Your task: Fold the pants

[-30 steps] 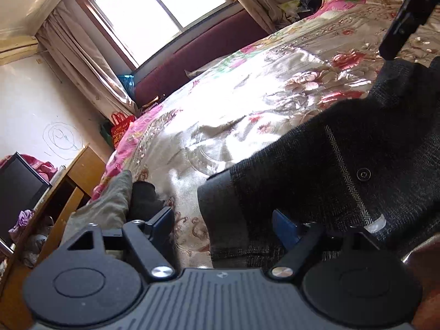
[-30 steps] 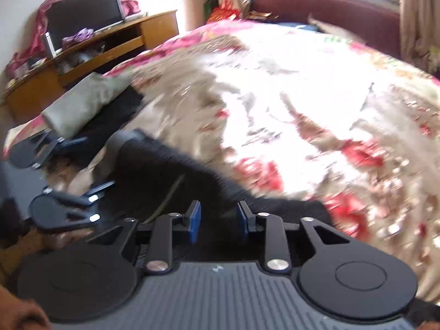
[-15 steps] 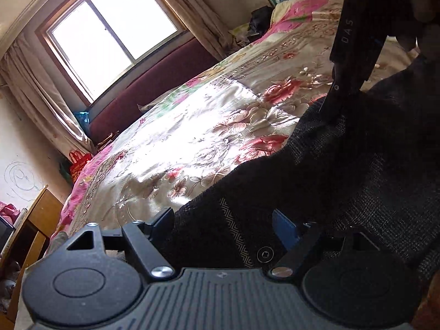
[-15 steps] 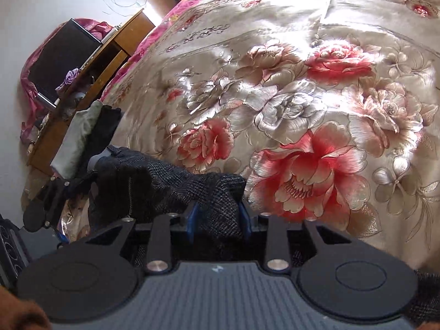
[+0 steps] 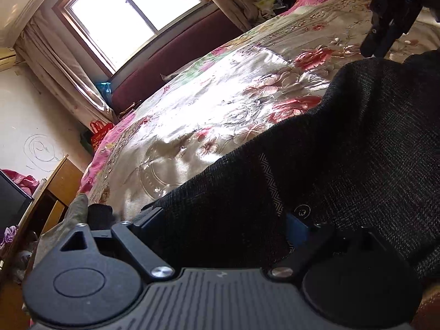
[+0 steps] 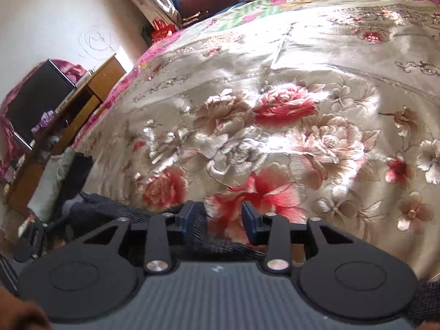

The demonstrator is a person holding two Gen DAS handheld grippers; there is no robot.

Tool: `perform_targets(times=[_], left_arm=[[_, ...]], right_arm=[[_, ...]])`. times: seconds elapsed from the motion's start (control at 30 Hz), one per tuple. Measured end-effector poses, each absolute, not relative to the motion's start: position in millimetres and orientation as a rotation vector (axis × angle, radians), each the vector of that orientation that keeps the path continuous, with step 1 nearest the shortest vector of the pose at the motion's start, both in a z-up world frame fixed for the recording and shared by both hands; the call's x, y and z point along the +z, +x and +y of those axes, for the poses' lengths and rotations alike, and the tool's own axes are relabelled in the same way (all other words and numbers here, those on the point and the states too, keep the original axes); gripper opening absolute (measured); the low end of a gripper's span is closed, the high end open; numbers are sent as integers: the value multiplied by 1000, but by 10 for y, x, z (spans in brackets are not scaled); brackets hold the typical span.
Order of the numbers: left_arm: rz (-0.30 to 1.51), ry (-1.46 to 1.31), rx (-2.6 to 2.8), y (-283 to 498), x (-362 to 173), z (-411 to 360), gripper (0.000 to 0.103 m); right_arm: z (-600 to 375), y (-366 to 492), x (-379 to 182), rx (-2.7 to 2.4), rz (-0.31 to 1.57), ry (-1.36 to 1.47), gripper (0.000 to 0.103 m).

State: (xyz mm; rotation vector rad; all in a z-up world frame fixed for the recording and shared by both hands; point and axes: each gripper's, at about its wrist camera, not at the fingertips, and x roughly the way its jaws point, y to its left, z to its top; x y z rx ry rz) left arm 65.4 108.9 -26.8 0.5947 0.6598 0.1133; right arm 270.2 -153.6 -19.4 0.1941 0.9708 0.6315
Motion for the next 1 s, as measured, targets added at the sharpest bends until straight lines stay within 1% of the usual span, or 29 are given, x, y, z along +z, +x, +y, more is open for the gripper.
perform_targets(times=[0.1,0.13,0.23,0.27,0.33,0.37,0.47,0.57,0.63,0.67,0.73,0.77,0.83,0.9,1.0], left_arm=[[641,619,111,563,-195,1014,103],[636,614,95,535,-156,981,103],[672,664,18,495,-174,831,101],[697,717,-6,477,-255,771,100],[684,756,7,436,-354,720,99],[691,752,14,447,-358,712,99],[713,767,13,493,-323,691,99],[696,819,6,501,-255,610,99],[671,813,-5,510,-182,546,99],[661,791,-14,525,-136,501,99],[644,761,-40,541,-94,416,99],[646,761,-61,543,-106,362,99],[669,801,-76,510,-195,288,98],[694,806,-81,470,-253,301,97],[697,797,-71,457,-217,326,97]], right_arm=[[-1675,2730,-345,619,1058,201,39],[-1705,2681,-346,636,1062,203,39],[-1607,2412,-254,771,1038,34,39],[-1539,2309,-251,830,1049,-44,41],[-1480,2192,-235,903,1038,-132,47],[-1484,2186,-216,927,1025,-148,47],[-1589,2344,-164,959,1023,-65,44],[-1650,2440,-14,948,941,3,45],[-1646,2461,29,983,907,112,44],[-1626,2481,-7,994,917,155,43],[-1520,2474,-163,960,951,120,45],[-1468,2479,-275,935,976,105,45],[-1441,2465,-420,945,1055,161,45],[-1488,2353,-376,1009,1063,204,45],[-1540,2219,-239,1049,1020,151,44]])
